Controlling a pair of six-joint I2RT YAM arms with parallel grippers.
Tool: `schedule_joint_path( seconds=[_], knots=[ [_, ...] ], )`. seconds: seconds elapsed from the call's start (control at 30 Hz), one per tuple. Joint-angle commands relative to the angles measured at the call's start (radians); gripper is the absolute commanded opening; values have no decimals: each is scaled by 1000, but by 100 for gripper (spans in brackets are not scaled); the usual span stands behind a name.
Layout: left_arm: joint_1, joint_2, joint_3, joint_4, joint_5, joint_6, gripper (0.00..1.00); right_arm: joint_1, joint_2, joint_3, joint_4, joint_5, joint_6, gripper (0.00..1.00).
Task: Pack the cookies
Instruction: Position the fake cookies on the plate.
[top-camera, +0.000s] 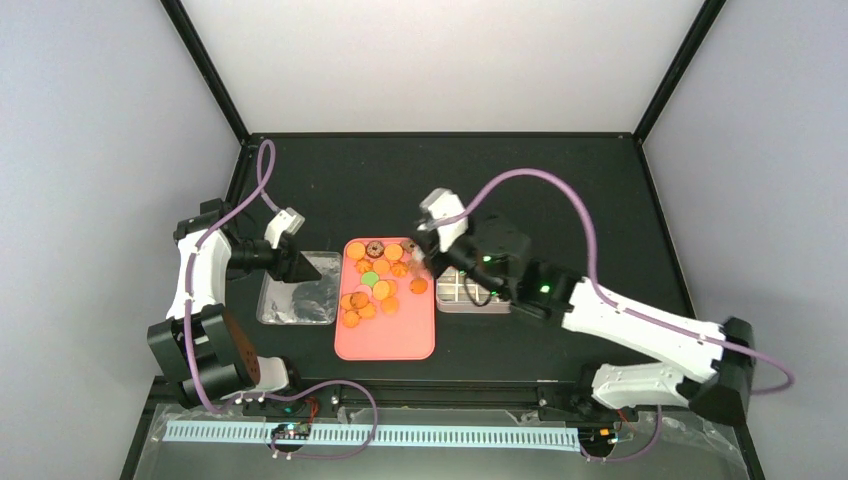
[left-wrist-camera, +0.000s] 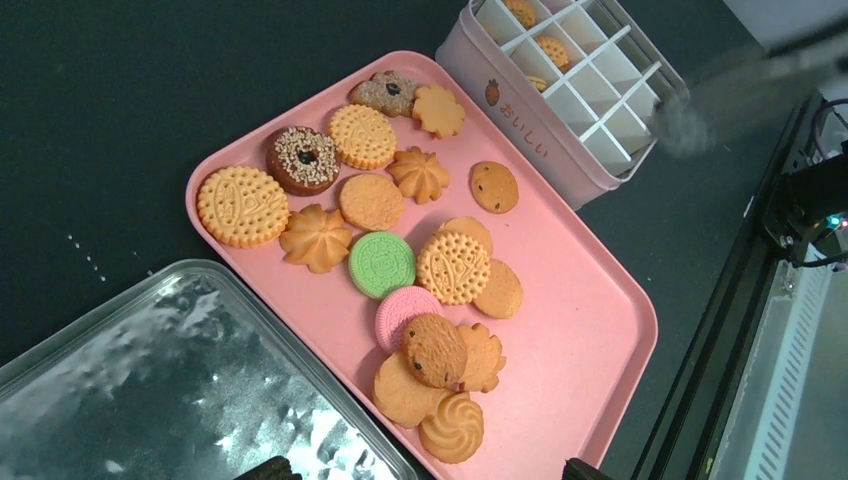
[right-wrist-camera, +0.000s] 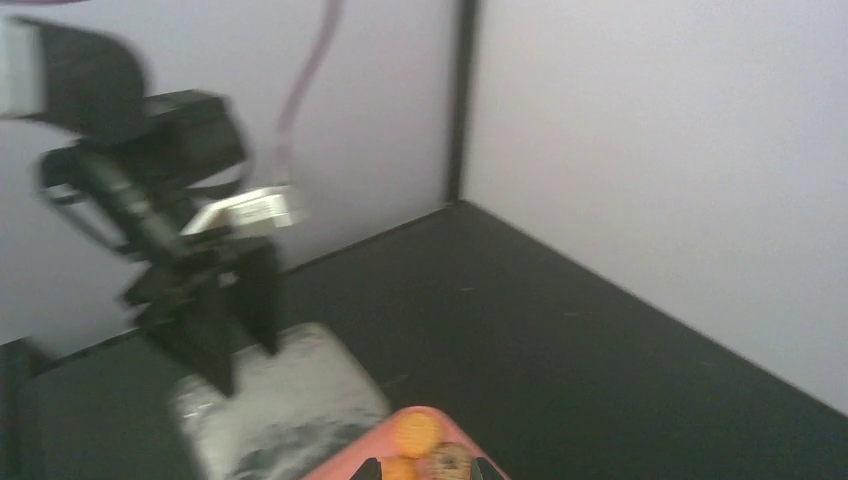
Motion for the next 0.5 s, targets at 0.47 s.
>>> schedule_joint_path(
  seconds=[0.47],
  knots=[
    [96,27,26,-76,0,81,70,233,594,424,109,-174,-22,16]
  ],
)
